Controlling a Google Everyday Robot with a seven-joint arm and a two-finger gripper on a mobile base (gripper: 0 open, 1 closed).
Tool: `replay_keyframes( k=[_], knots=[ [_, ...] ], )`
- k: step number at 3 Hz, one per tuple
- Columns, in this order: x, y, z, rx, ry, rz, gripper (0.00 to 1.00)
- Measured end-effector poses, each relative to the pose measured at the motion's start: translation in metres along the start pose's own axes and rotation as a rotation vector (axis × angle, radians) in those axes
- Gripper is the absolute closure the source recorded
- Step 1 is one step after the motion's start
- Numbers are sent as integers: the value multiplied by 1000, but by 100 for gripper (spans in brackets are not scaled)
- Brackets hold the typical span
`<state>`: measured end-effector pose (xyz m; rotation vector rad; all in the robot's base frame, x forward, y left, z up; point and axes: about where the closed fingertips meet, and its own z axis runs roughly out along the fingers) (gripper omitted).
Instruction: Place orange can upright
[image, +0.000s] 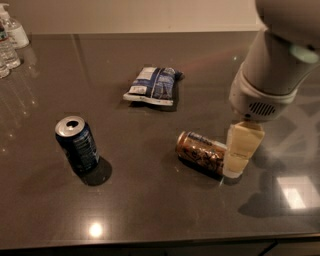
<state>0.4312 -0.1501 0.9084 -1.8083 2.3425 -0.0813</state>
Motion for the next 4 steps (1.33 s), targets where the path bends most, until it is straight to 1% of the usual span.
replay_keyframes(
  k=[1, 2, 3, 4],
  knots=[
    [-18, 9, 25, -27, 20, 42, 0],
    [-37, 14, 44, -39, 39, 82, 0],
    [-49, 20, 55, -43, 49, 106, 0],
    [-58, 22, 62, -15, 56, 110, 0]
  ],
)
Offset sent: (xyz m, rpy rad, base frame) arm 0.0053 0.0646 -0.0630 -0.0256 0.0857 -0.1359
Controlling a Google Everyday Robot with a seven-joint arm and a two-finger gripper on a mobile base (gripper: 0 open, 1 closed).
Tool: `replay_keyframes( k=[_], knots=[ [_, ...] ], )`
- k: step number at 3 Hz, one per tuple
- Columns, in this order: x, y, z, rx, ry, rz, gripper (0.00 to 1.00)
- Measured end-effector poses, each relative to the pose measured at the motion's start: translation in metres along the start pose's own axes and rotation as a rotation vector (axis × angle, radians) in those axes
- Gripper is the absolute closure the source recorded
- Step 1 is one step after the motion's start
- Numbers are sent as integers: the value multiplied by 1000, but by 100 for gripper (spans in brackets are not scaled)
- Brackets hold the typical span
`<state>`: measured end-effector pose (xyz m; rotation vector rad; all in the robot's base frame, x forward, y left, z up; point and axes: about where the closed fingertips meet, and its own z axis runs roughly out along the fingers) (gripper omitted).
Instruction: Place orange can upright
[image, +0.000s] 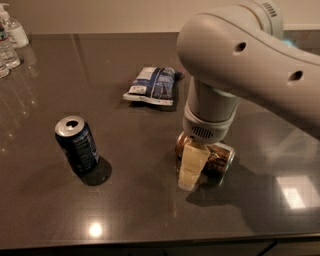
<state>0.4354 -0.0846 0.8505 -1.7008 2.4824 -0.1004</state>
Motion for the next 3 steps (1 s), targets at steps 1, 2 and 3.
replay_keyframes(
  k=[1, 2, 3],
  knots=[
    [-3, -2, 5, 26, 13, 7, 0],
    [-3, -6, 5, 35, 24, 15, 16],
    [-2, -9, 2, 29, 25, 23, 39]
  ],
)
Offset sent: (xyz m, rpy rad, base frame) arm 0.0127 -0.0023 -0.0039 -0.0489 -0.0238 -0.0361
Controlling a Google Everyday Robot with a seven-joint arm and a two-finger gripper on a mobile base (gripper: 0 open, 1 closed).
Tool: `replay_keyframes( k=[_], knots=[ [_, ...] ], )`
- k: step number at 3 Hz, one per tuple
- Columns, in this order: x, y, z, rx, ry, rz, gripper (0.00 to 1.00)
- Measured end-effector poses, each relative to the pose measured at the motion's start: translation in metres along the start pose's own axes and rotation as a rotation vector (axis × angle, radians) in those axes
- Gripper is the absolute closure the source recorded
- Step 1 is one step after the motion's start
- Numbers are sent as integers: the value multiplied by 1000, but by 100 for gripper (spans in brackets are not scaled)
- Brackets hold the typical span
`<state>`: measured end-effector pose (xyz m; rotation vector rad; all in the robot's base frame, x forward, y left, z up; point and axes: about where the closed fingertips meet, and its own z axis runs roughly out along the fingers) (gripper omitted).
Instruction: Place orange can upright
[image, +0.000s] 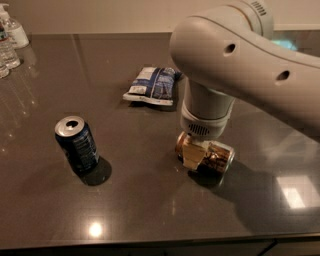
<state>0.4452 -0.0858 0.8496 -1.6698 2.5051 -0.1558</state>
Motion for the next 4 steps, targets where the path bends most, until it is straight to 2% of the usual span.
replay_keyframes(
  k=[1, 2, 3, 4],
  knots=[
    [1, -3, -5, -11, -7, 5, 64],
    [2, -9, -14, -47, -53, 11, 86],
    [-2, -18, -35, -115, -187, 4, 100],
    [-7, -23, -55, -187, -357, -24, 100]
  ],
)
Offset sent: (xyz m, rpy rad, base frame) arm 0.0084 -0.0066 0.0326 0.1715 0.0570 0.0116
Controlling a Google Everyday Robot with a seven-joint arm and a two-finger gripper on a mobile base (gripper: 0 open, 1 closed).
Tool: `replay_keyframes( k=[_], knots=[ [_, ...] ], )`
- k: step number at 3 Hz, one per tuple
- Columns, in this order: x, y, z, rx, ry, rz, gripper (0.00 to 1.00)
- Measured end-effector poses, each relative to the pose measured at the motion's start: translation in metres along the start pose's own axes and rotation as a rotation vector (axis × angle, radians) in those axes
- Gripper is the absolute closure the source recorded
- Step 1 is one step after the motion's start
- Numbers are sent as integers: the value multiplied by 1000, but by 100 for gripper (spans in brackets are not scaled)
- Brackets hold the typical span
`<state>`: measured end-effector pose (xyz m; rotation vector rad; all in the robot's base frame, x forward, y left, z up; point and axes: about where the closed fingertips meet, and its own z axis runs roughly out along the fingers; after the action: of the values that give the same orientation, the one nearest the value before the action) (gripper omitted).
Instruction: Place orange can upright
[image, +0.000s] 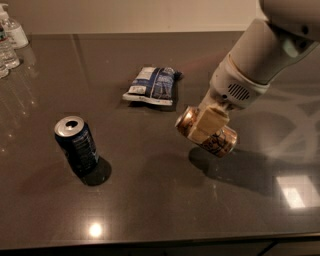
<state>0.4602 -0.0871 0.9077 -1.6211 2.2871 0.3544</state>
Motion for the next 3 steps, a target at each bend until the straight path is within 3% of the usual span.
replay_keyframes(
  k=[2, 3],
  knots=[
    [-16, 3, -28, -153, -371, -41, 100],
    [-16, 5, -40, -189, -548, -46, 100]
  ],
)
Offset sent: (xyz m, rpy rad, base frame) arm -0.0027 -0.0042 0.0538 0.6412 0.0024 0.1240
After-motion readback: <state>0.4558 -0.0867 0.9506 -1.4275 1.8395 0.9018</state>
